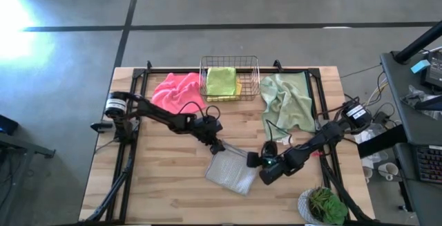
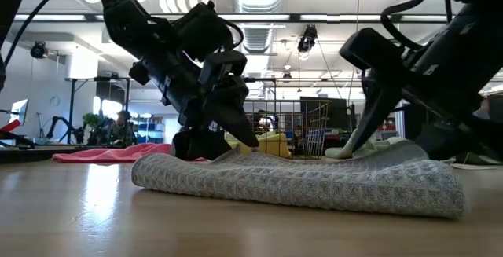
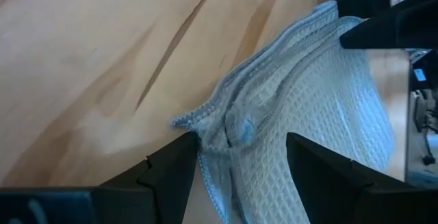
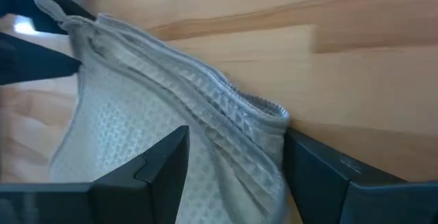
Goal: Fold microfiber towels
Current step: Put the gray towel into the wire basket
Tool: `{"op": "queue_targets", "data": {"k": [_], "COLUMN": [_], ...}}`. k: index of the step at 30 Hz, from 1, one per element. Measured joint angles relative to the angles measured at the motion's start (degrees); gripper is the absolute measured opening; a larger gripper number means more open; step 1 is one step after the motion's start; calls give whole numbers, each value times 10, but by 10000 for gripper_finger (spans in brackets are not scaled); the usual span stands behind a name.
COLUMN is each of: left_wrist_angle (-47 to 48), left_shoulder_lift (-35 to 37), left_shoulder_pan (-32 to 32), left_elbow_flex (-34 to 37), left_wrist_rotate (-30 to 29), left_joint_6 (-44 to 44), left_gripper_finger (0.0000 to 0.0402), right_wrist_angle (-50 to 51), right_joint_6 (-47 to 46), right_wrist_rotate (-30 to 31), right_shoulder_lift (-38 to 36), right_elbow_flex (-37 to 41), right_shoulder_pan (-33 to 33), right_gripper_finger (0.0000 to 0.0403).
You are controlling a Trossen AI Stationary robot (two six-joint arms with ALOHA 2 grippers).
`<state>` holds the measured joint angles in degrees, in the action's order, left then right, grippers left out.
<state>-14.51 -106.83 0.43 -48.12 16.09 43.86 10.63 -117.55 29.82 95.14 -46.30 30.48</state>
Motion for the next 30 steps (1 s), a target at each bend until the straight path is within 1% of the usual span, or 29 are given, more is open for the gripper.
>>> {"op": "queue_targets", "data": {"k": [4,8,11,17,19,22,26,28,30], "left_wrist_angle": [-16,-19,-20,-18,-16,-16,-20,-22,-24], "left_shoulder_lift": [-12,-10,-7,-7,-7,-8,-8,-8,-8], "left_shoulder_pan": [-1,-4,-6,-8,-8,-9,-9,-9,-9], "left_elbow_flex": [-3,-3,-3,-3,-4,-5,-5,-5,-5], "left_wrist_rotate": [20,27,30,46,47,48,49,49,49], "left_joint_6": [-3,-14,-27,-54,-59,-68,-77,-77,-76], "left_gripper_finger": [214,198,169,105,85,55,16,6,7], "right_wrist_angle": [-53,-67,-67,-68,-67,-69,-81,-86,-84], "right_joint_6": [33,59,79,95,107,118,136,146,153], "right_wrist_rotate": [2,-4,-21,-34,-50,-61,-69,-71,-73], "right_shoulder_lift": [13,20,20,20,20,20,21,21,22], "right_elbow_flex": [0,-3,-6,-7,-7,-7,-7,-7,-10], "right_shoulder_pan": [-10,-16,-16,-16,-20,-22,-24,-24,-25], "right_gripper_finger": [209,185,167,161,154,130,80,52,29]}}
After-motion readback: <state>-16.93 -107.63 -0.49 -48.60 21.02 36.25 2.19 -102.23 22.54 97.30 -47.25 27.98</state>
